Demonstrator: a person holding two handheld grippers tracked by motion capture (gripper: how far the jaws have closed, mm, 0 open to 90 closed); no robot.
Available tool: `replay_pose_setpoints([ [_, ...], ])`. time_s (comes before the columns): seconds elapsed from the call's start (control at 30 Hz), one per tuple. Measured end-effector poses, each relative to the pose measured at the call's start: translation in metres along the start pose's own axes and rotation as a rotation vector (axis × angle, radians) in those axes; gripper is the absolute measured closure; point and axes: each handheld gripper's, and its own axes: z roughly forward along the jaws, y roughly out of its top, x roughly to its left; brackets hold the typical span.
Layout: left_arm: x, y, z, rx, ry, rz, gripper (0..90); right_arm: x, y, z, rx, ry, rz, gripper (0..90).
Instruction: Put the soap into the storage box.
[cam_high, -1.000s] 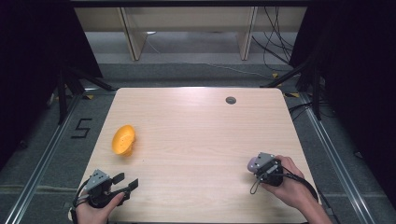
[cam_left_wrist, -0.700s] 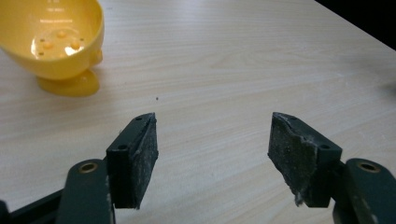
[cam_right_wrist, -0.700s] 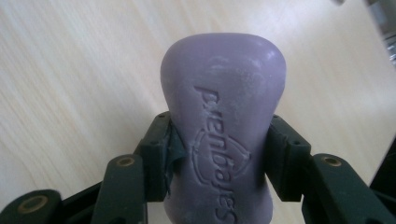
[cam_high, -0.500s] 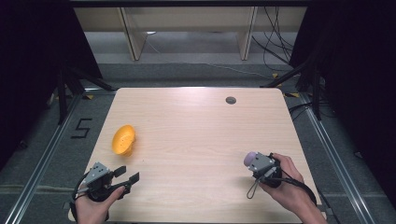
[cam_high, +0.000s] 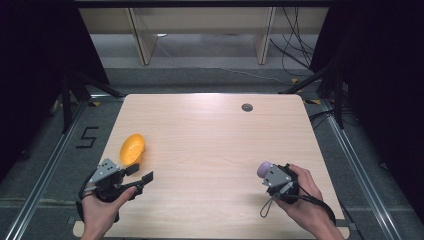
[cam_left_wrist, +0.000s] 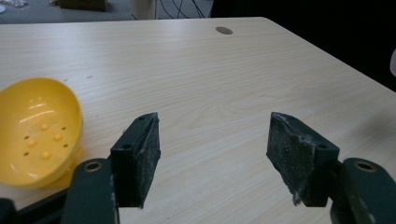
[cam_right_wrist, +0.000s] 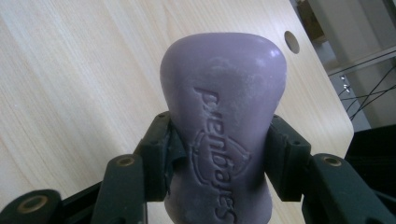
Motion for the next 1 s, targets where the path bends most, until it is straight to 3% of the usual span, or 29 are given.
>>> replay_pose_setpoints([
  [0.1,-0.005,0.008,0.005,0.007,-0.030,0.014,33.4,0.000,0.001,-0.003,-0.006,-0.008,-0.002,50.6],
  [0.17,-0.008,0.010,0.007,0.010,-0.028,0.024,33.2,-0.001,0.002,-0.003,-0.012,-0.016,-0.012,50.6],
  [0.33,-0.023,0.023,0.027,0.028,-0.091,0.053,32.8,0.001,0.004,-0.006,-0.016,-0.028,-0.019,50.6],
  [0.63,-0.047,0.038,0.058,0.082,-0.161,0.127,30.6,0.007,0.013,-0.006,-0.048,-0.051,-0.038,50.6],
  [0.77,-0.055,0.043,0.067,0.101,-0.180,0.143,28.9,0.011,0.021,-0.006,-0.071,-0.058,-0.051,50.6],
  [0.83,-0.059,0.045,0.070,0.106,-0.198,0.158,28.9,0.011,0.025,-0.006,-0.076,-0.064,-0.092,50.6],
  [0.87,-0.061,0.046,0.071,0.104,-0.196,0.166,29.0,0.014,0.027,-0.006,-0.083,-0.067,-0.063,50.6],
  [0.9,-0.064,0.047,0.073,0.102,-0.203,0.164,29.0,0.014,0.030,-0.006,-0.088,-0.066,-0.093,50.6],
  [0.93,-0.066,0.049,0.075,0.104,-0.215,0.172,29.0,0.016,0.031,-0.006,-0.085,-0.065,-0.076,50.6],
  [1.0,-0.070,0.049,0.076,0.101,-0.208,0.165,29.4,0.018,0.035,-0.005,-0.093,-0.064,-0.091,50.6],
])
